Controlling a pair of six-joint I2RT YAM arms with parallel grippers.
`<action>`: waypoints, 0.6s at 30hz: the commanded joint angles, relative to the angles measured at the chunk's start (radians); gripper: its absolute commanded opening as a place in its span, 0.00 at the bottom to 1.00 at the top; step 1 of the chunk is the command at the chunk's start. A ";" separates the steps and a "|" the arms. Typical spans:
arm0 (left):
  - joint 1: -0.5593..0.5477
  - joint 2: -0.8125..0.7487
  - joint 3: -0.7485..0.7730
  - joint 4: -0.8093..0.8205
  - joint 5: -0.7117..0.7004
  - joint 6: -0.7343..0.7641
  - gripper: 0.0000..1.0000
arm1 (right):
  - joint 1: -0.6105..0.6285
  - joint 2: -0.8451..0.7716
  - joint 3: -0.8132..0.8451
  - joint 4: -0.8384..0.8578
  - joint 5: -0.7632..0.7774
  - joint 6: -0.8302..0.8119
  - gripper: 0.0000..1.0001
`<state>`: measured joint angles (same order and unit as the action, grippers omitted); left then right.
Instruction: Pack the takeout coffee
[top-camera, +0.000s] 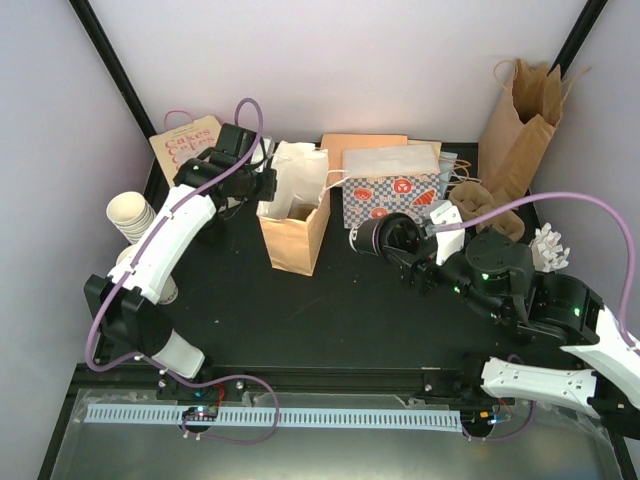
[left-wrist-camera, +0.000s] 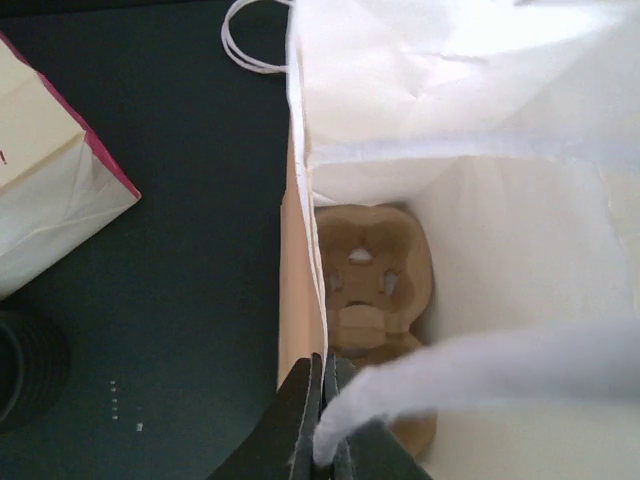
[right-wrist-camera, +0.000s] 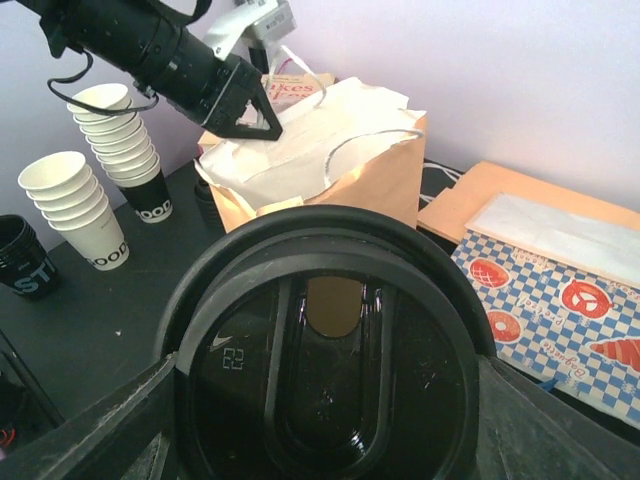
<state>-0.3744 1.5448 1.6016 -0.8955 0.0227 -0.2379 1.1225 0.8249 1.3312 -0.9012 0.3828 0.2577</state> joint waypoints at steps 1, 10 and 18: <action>0.001 -0.020 0.034 -0.069 -0.013 0.071 0.02 | 0.005 -0.009 0.048 0.033 0.008 -0.027 0.71; -0.026 -0.131 -0.055 -0.079 0.037 0.146 0.02 | 0.005 0.015 0.089 0.090 -0.057 -0.037 0.70; -0.069 -0.231 -0.111 -0.071 0.036 0.195 0.02 | 0.005 0.059 0.124 0.137 -0.107 -0.043 0.70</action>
<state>-0.4206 1.3529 1.4948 -0.9573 0.0494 -0.0902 1.1225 0.8726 1.4254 -0.8227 0.3111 0.2287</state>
